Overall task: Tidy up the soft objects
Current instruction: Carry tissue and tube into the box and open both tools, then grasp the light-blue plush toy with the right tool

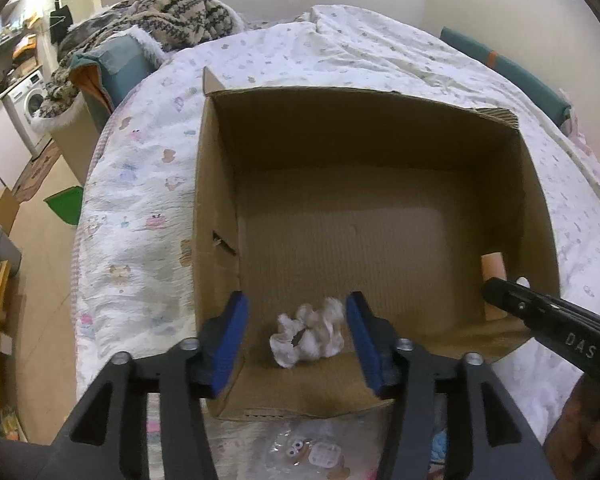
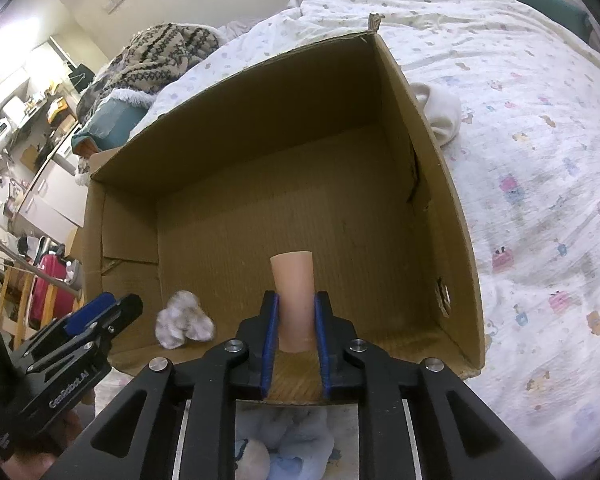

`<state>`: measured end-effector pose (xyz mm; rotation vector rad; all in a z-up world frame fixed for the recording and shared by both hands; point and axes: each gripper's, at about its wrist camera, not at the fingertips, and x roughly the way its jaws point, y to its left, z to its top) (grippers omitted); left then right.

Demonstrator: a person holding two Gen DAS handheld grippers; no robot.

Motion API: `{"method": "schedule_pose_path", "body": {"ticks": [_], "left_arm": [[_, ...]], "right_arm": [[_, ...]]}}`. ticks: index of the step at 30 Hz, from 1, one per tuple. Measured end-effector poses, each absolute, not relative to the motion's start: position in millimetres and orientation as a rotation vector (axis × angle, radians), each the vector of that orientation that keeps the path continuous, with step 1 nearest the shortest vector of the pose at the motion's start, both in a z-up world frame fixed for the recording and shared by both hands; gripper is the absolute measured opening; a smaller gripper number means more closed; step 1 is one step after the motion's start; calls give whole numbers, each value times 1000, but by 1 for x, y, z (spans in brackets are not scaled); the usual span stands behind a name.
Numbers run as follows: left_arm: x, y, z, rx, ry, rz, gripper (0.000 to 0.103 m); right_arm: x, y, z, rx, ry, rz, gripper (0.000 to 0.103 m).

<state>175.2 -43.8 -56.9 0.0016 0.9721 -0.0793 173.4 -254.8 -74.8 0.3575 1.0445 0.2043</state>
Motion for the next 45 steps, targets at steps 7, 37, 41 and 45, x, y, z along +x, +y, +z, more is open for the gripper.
{"method": "schedule_pose_path", "body": {"ticks": [7,37,41,45], "left_arm": [[172,-51,-54,36,959,-82,70],[123,-15,-13,-21,917,-18,70],[108,-3,-10,-24,919,5,70],[95,9,-10,-55,934,20,70]], "right_arm": [[174,-263,-70,412,1023,172,73],[128,-277,-31,381,956,207,73],[114,-277,-34,401,983,229,73],[107,-274,-45,458,1051,261,73]]}}
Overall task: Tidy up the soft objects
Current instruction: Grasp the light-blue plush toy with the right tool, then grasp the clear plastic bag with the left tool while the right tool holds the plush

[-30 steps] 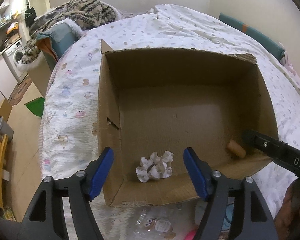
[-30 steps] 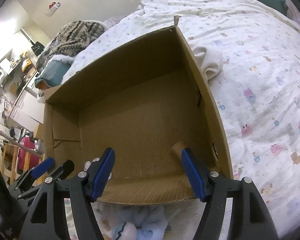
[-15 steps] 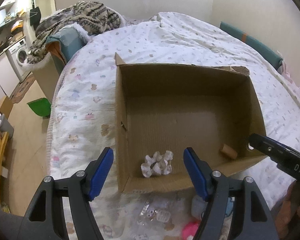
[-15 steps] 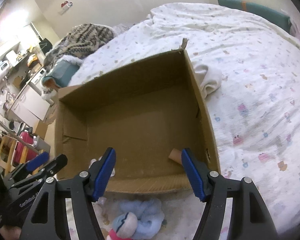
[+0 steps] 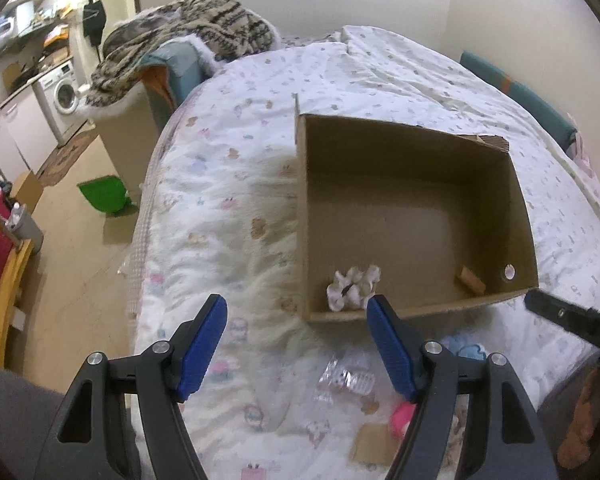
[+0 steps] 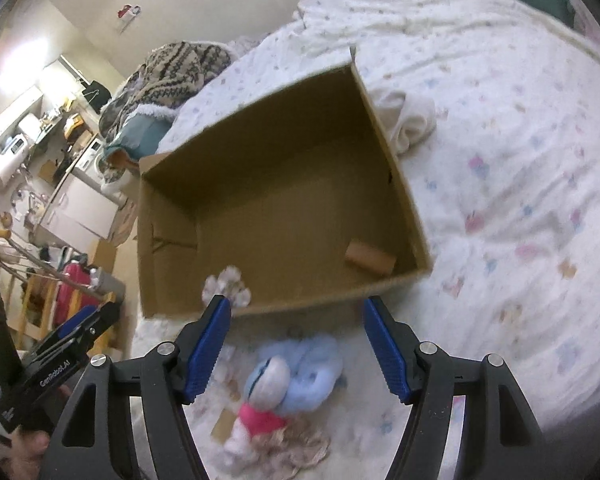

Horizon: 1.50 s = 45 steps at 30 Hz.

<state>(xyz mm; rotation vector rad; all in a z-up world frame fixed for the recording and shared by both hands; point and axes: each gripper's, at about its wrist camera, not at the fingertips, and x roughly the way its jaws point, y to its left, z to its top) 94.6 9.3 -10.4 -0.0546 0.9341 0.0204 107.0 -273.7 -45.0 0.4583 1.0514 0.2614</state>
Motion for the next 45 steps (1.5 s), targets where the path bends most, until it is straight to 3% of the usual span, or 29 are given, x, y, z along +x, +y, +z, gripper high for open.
{"method": "schedule_pose_path", "body": {"ticks": [9,20,22,23,24,27,39,45], "left_arm": [[87,15,-27,-110,1004,48,70],[101,26,-48,-143,1064,119,70],[104,27,-53,-150,1079,125,70],[106,26,-56,-154,1088,126,70],[107,26,-57,-156,1093,126,70],[109,25,-62,-158,1109,121,70],[112,27,-83,-196,1206,77,70],[120,-6,-112,-126,1327,-57,70]], "right_arm": [[112,-240,-106,531,1341,298,87],[135,-206,-147,360,1453,261,86],[132,-198,-145,288,1444,272,70],[130,-194,-144,265,1440,287,53],[131,-192,-144,263,1444,309,44],[128,-186,-139,243,1421,345,36],[103,-218,-74,315,1227,372,34],[95,-241,-70,417,1205,340,34]]}}
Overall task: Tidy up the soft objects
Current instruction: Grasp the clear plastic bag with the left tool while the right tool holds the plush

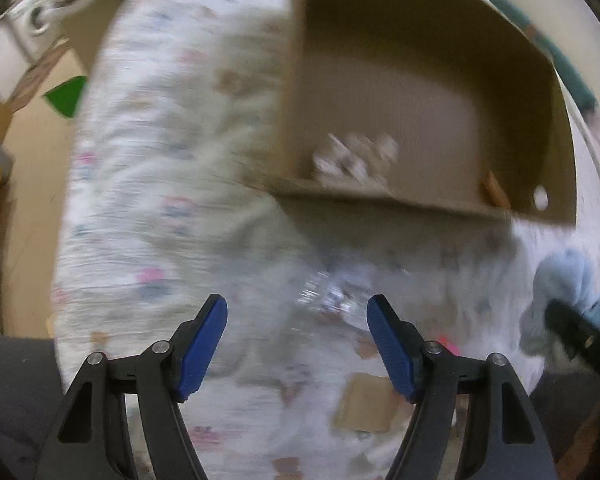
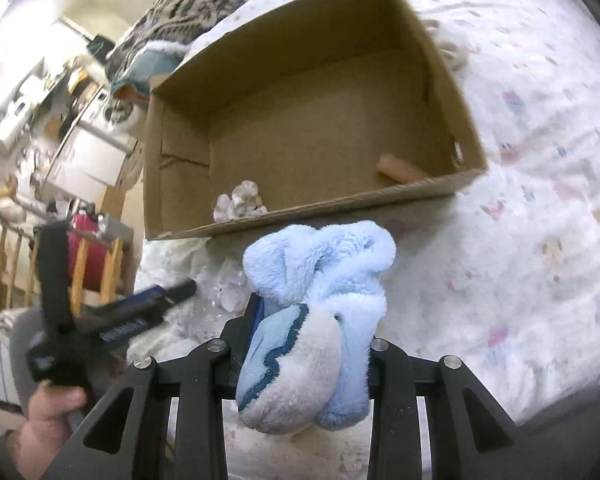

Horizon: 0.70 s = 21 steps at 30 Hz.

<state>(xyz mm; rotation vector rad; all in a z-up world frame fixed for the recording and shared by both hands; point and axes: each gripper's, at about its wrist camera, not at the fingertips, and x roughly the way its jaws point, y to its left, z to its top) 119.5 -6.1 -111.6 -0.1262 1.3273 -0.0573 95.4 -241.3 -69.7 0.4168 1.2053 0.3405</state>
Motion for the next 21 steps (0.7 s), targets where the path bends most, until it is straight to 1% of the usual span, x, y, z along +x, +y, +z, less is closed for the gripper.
{"method": "schedule_pose_path", "body": {"ticks": [6,8,9,11,16,17,21], "left_arm": [[127,-34,-132,0,1345,-89,70],[130,-36,-138,14,1351,-84,62],[131,-37,-140,10,1356,-91,61],[131,-40,-142,25,1352,-97,54],[130,-48,-147,79,1356,-113,41],[130,-48,-148,84,1358,-119,37],[123,-58,-146,151,1347,-126,34]], "right_arm": [[97,-244,-73,434,1213,322,34],[98,-242,-75,424,1223,322,34],[98,-241,-76,421,1226,322,34],[98,-239,-77,415,1227,321,34],[101,-234,-81,393,1237,312,34],[101,-233,-82,389,1238,309,34],[101,-229,-81,377,1232,303,34]]}}
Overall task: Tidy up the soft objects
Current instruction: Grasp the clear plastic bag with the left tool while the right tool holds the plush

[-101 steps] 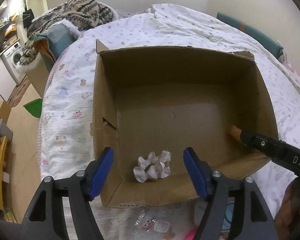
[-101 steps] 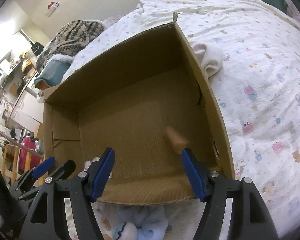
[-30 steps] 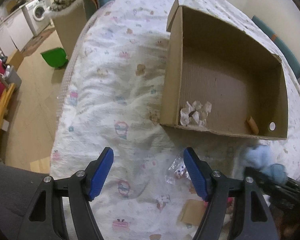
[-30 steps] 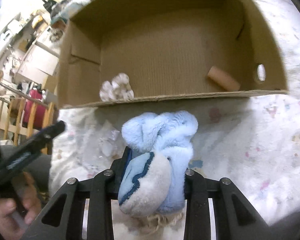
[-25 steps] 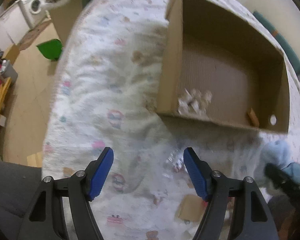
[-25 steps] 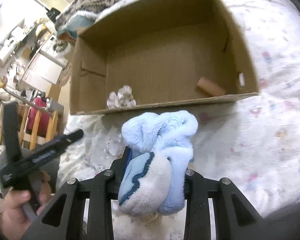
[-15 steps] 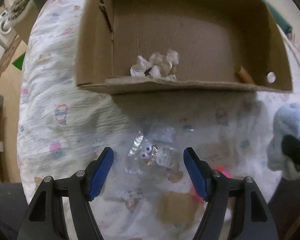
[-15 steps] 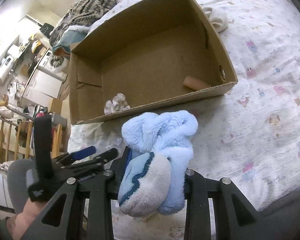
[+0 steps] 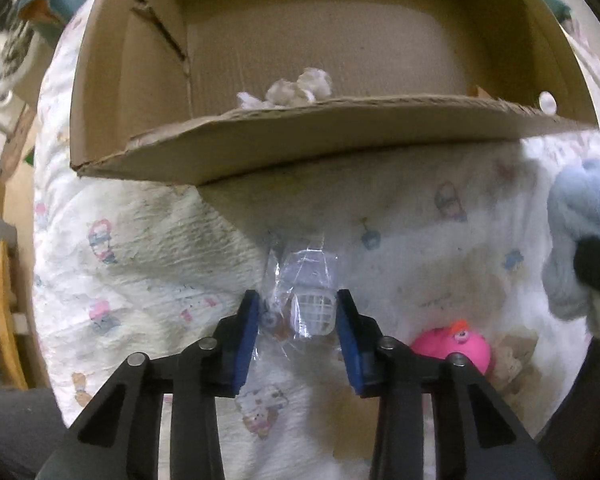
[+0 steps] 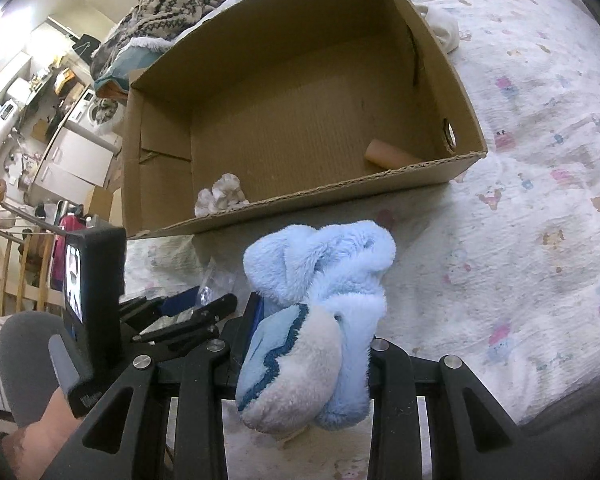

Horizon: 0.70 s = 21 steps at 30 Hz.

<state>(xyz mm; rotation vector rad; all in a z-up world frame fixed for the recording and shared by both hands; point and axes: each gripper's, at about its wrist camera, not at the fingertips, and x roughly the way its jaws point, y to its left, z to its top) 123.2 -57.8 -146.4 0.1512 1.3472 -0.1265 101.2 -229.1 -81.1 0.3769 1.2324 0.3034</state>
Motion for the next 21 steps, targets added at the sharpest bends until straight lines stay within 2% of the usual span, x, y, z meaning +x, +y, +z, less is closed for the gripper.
{"method": "schedule_pose_path", "body": {"ticks": [5,21], "left_arm": [[121,-50,-136,110,1315,-85,30],[59,-13,-62,36,1111,29,29]], "right_arm": [[100,-229,-80,357,1223,299,34],[90,-230,-62,336,1139,336,34]]}}
